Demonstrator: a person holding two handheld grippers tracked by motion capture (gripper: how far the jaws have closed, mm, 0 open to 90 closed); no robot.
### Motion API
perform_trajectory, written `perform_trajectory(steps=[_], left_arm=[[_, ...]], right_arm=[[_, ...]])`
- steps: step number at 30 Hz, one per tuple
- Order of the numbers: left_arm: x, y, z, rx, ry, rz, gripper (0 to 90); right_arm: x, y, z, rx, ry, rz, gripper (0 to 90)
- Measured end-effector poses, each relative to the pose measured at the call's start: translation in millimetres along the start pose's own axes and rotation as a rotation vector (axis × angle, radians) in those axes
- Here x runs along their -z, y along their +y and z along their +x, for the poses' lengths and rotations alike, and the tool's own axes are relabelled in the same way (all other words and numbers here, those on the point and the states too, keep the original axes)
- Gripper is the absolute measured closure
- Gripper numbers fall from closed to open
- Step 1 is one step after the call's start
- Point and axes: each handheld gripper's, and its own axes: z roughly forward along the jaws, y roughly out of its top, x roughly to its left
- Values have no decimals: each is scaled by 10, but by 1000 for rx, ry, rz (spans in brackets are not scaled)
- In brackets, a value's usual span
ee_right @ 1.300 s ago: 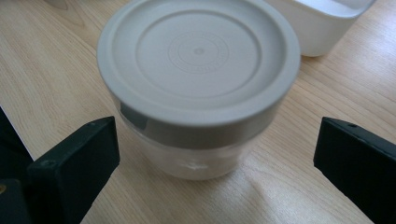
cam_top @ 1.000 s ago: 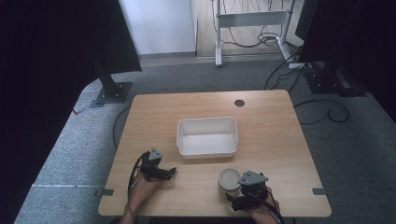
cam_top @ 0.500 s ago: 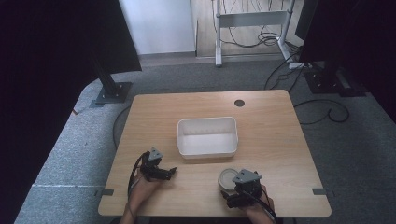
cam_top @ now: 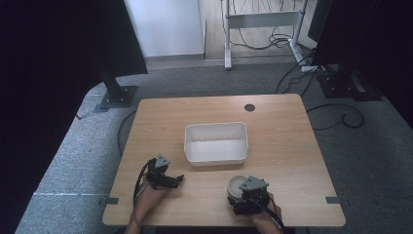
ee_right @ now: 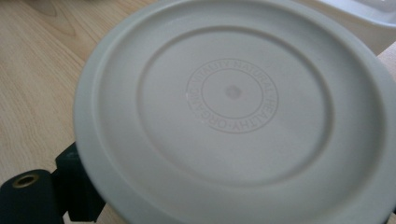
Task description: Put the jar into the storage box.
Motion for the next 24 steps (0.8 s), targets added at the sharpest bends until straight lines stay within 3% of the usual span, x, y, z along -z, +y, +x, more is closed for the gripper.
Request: perform_trajectory(steps=[11,24], left_arm=[[-1,0,0,0,-1,-1,10],[-1,0,0,1,-1,-1,10]], right_arm=[[18,-7,13,-50,-27,-2,93],[53,79,-4,-44,-43,-7,93]])
